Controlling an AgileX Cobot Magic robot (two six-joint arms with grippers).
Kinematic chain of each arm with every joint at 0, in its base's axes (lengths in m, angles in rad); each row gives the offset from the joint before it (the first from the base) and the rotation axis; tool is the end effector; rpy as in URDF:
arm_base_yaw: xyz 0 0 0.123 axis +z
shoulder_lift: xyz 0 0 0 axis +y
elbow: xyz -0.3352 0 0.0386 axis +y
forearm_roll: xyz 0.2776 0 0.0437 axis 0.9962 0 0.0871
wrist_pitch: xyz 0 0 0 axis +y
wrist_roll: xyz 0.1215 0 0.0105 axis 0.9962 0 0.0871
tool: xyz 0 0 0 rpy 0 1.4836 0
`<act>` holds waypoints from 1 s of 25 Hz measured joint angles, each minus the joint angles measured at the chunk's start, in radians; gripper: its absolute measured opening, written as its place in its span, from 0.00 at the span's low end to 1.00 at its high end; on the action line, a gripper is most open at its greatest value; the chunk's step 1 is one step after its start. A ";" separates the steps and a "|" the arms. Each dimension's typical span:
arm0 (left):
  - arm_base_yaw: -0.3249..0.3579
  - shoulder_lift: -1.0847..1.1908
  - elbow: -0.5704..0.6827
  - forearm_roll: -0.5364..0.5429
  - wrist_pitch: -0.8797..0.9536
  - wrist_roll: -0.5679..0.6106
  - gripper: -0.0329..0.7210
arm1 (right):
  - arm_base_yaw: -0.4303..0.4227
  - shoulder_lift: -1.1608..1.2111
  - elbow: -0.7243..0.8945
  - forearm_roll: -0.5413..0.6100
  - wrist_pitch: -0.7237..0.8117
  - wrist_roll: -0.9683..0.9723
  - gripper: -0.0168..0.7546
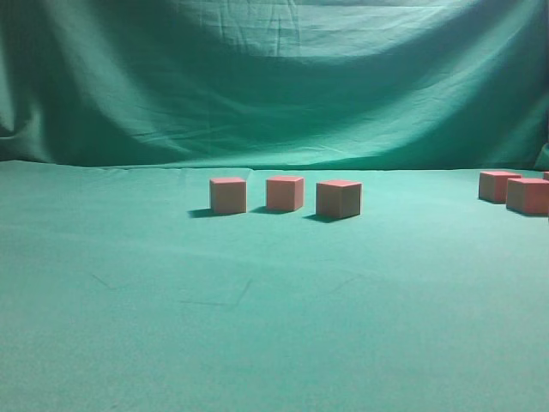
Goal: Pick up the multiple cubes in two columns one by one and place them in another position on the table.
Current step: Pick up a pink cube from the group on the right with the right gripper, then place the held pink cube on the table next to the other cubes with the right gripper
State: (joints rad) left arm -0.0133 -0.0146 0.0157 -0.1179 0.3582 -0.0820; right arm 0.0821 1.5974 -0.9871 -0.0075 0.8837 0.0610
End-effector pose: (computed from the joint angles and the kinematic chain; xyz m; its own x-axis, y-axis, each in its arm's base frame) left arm 0.0593 -0.0058 0.1675 -0.2718 -0.1875 -0.9439 0.0011 0.9808 -0.1952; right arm 0.3188 0.0255 0.2134 -0.9863 -0.0248 -0.1633 -0.0257 0.9997 0.0035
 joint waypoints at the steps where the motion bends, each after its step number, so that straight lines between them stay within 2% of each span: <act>1: 0.000 0.000 0.000 0.000 0.000 0.000 0.04 | 0.041 -0.025 -0.022 0.004 0.022 -0.002 0.37; 8: 0.000 0.000 0.000 0.000 0.000 0.000 0.04 | 0.358 -0.118 -0.235 0.076 0.112 -0.007 0.37; 12: 0.000 0.000 0.000 0.000 0.000 0.000 0.04 | 0.527 -0.064 -0.366 0.089 0.120 0.004 0.37; 15: 0.000 0.000 0.000 0.000 0.000 0.000 0.04 | 0.620 0.029 -0.468 0.089 0.129 0.063 0.37; 19: 0.000 0.000 0.000 0.000 0.000 0.000 0.04 | 0.705 0.189 -0.602 0.089 0.144 0.182 0.37; 25: 0.000 0.000 0.000 0.000 0.000 0.000 0.04 | 0.745 0.421 -0.790 0.099 0.223 0.342 0.37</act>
State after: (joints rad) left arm -0.0133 -0.0146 0.0157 -0.1179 0.3582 -0.0820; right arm 0.8273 2.0183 -1.7773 0.0913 1.1065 0.4034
